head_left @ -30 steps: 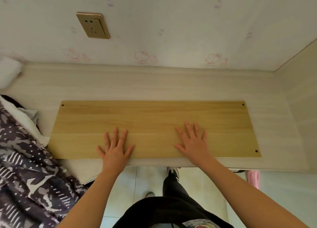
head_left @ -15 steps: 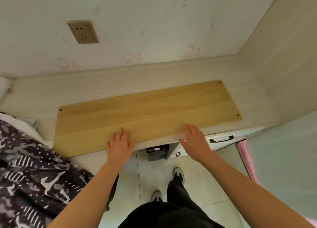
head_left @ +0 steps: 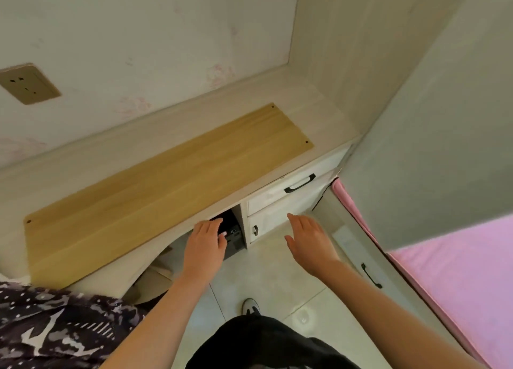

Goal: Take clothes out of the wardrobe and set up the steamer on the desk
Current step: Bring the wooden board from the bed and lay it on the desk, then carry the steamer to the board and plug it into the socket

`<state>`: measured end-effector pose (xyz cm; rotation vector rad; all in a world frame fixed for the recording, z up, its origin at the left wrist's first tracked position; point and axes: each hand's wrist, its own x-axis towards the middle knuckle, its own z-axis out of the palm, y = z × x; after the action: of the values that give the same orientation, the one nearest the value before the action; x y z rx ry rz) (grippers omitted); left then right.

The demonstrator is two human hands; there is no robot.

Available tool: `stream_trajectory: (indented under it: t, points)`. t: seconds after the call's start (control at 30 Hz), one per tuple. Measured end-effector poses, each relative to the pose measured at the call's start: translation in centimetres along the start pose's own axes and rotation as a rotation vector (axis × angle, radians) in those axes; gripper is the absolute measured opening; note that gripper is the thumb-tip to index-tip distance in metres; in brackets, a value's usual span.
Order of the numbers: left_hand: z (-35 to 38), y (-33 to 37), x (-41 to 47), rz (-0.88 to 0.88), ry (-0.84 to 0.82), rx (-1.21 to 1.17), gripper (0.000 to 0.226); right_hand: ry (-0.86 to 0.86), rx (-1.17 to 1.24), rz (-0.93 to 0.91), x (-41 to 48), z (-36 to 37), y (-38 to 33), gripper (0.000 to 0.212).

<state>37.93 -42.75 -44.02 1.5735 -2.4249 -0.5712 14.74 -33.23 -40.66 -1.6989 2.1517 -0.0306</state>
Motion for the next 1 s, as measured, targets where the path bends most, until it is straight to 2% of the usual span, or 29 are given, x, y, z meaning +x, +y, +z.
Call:
stream_trajectory:
  t: [0.3,0.77,1.0]
  points:
    - [5.0,12.2,-5.2,0.271,-0.101,0.0,0.035,0.078,0.088,0.241,-13.4,1.9,8.2,0.054]
    - [15.8,33.4,-20.7,0.764,-0.313,-0.061,0.034,0.276,0.199,0.701,-39.0,7.5,21.8,0.053]
    - [20.8,42.1,-26.3,1.045,-0.423,-0.024,0.04,0.344,0.254,0.962,-48.1,10.2,26.1,0.053]
